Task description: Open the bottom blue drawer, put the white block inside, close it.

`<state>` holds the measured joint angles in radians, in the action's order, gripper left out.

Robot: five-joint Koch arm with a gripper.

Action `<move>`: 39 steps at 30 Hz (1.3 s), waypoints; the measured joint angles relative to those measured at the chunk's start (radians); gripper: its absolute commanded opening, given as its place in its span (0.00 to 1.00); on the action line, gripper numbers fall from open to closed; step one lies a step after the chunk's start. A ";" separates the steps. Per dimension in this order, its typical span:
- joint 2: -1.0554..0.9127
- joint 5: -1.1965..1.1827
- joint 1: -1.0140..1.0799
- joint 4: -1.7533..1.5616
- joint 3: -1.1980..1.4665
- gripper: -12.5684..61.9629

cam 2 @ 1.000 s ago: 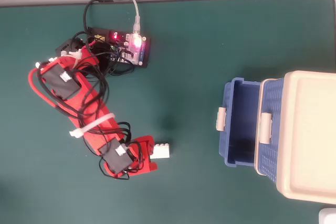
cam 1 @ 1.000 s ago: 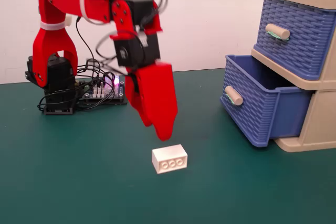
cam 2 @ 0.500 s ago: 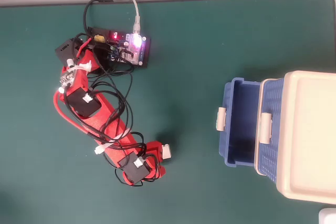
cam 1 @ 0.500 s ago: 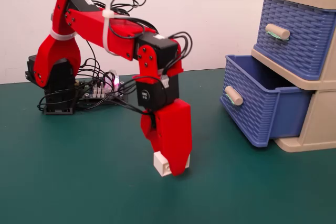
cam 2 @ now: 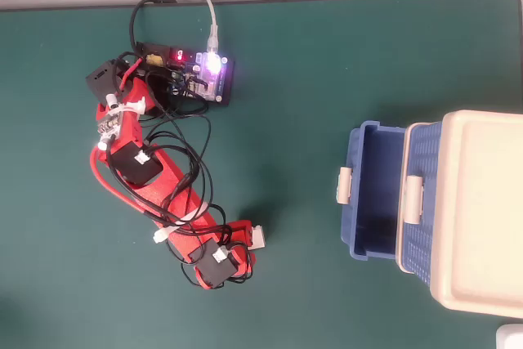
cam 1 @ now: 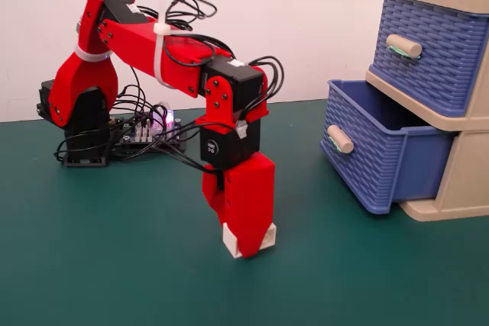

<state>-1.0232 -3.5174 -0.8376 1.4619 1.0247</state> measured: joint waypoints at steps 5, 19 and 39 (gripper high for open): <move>-0.020 0.008 0.002 0.021 -0.008 0.06; -0.241 0.480 -0.370 0.218 -0.561 0.06; -0.002 0.764 -0.555 -0.025 -0.758 0.48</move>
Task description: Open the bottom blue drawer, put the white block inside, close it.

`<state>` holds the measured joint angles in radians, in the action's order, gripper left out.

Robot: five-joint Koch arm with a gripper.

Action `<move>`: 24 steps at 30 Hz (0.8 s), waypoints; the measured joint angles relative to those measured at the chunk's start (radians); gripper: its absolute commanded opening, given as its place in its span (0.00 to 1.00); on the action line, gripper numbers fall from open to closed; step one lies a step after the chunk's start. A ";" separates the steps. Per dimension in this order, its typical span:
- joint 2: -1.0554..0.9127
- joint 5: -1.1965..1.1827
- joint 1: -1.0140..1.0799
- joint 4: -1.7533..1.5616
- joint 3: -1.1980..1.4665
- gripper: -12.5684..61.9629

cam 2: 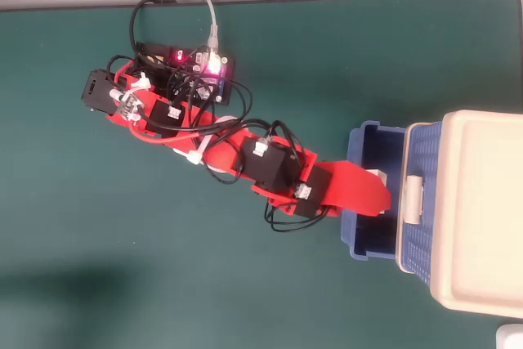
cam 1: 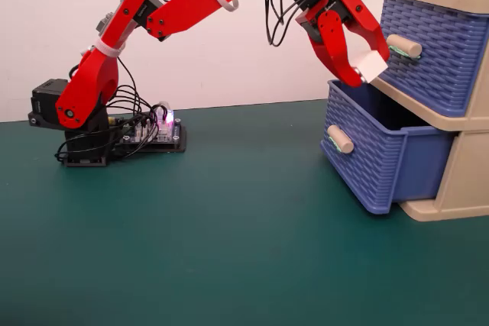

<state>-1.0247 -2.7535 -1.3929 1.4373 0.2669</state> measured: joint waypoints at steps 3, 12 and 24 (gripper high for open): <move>0.008 -0.043 -0.029 -0.025 -0.002 0.62; -0.017 -0.158 -0.026 -0.041 -0.002 0.62; -0.169 0.137 0.017 0.448 0.051 0.62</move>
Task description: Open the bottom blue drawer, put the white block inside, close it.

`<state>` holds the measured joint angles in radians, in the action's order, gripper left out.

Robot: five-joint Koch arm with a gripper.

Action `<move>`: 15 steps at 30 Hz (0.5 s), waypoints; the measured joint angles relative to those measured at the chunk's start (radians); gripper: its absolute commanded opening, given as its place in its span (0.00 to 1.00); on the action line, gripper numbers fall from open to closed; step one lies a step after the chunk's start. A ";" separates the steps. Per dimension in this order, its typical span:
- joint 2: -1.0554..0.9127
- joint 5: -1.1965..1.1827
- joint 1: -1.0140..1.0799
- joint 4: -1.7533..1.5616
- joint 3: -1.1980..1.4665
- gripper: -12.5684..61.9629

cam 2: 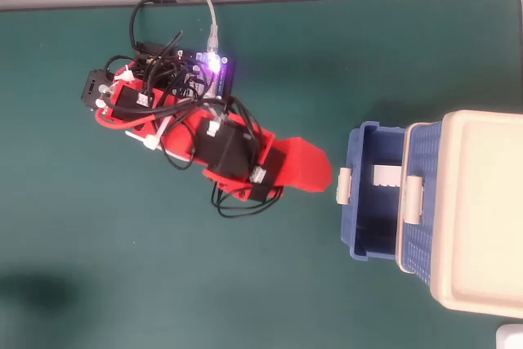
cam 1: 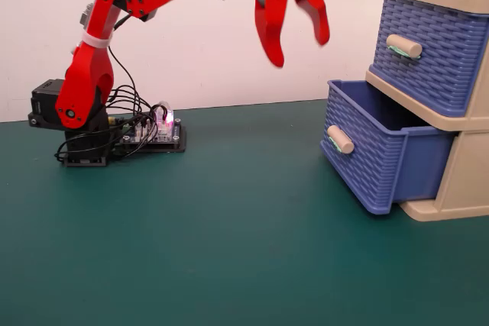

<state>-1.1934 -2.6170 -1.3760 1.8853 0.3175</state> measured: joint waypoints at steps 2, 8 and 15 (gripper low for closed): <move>0.012 0.055 0.035 0.002 0.064 0.62; 0.141 0.077 0.040 -0.006 0.091 0.62; 0.302 0.040 0.014 -0.158 0.037 0.62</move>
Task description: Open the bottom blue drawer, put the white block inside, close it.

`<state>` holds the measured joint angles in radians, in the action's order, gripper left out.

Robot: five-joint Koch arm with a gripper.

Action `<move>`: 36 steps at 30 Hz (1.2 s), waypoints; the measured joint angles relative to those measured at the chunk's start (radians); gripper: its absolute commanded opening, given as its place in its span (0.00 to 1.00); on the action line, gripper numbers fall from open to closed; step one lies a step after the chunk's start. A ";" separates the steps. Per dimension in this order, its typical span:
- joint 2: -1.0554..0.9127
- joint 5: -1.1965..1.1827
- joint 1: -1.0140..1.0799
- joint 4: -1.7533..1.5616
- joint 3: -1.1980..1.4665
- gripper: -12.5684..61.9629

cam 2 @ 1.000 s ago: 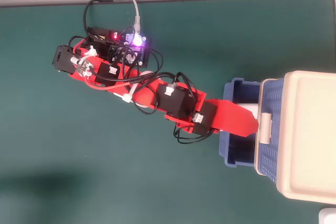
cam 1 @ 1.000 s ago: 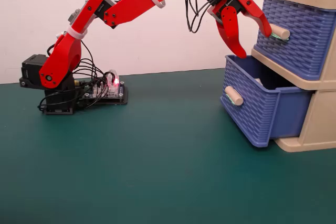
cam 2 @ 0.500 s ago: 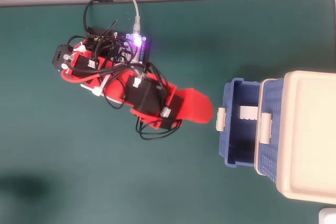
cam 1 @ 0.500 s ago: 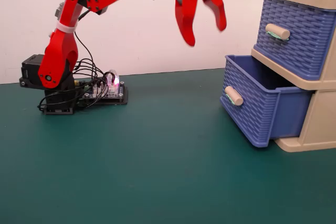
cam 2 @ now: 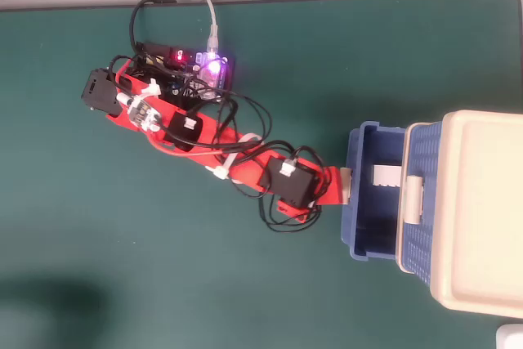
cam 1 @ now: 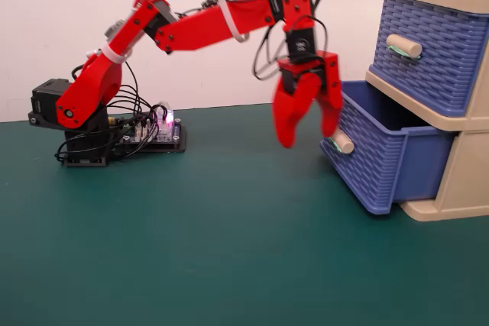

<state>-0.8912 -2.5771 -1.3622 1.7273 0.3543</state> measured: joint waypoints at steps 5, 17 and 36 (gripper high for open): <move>0.020 -0.049 -0.032 -0.097 -0.034 0.62; 0.135 -0.054 -0.077 -0.503 -0.048 0.62; -0.669 -0.012 0.365 0.221 0.213 0.62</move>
<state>-1.5601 -2.5894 -0.9971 1.9482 0.5676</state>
